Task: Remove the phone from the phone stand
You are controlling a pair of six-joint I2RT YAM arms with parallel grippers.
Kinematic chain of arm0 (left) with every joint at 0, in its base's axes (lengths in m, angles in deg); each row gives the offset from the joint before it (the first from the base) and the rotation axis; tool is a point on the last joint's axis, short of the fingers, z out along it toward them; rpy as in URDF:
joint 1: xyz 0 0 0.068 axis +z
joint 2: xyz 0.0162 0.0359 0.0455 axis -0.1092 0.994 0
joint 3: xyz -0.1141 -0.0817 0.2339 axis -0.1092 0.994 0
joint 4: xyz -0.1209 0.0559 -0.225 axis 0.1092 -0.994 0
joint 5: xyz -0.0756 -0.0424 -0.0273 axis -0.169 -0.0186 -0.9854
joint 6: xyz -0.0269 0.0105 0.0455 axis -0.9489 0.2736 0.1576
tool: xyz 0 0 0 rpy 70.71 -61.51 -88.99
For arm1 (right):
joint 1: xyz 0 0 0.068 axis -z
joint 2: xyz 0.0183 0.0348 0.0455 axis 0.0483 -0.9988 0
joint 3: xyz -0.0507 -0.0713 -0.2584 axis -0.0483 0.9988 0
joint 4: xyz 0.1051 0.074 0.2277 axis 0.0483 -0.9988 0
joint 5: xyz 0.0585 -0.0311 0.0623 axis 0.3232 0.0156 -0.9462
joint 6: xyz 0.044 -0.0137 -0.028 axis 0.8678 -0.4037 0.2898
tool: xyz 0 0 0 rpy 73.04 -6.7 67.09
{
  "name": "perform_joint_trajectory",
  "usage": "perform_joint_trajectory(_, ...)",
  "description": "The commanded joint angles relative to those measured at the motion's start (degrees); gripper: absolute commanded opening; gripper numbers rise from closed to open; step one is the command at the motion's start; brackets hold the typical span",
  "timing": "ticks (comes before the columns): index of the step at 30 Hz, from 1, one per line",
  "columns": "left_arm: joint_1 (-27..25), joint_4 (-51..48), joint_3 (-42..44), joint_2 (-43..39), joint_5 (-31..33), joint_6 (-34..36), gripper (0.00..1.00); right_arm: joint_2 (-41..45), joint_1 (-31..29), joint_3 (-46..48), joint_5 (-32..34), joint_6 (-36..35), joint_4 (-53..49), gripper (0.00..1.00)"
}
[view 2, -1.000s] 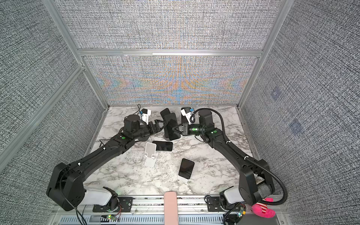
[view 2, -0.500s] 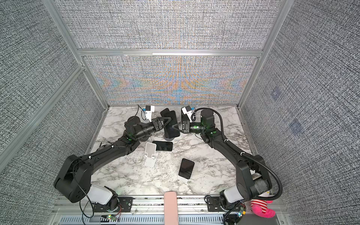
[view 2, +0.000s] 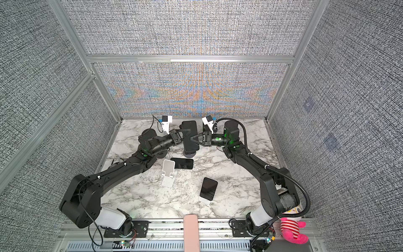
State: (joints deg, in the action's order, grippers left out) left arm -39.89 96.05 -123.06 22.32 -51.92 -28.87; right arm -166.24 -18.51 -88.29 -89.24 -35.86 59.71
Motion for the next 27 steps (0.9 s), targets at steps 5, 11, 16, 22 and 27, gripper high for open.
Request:
perform_joint_trajectory(5, 0.0, -8.0, -2.7, 0.0, 4.9, 3.5, 0.0, 8.3, 1.0, -7.5, 18.8, -30.2, -43.4, 0.74)
perform_joint_trajectory(11, -0.8, -10.3, -5.1, 1.9, 8.9, 3.7, 0.0, 12.8, -5.7, -13.1, 44.0, -38.1, -61.7, 0.84)
perform_joint_trajectory(16, -1.8, -2.2, -4.6, 5.0, 9.3, -0.2, 0.0, 12.3, -9.9, -13.9, 49.3, -35.4, -60.4, 0.84)
perform_joint_trajectory(22, -2.8, 0.5, -4.3, 5.8, 9.5, -1.1, 0.0, 7.4, -12.9, -15.9, 50.4, -32.7, -57.7, 0.85)
perform_joint_trajectory(27, -3.1, 0.6, -3.6, 5.4, 9.6, -1.0, 0.0, 3.9, -13.8, -18.6, 52.3, -31.7, -57.0, 0.84)
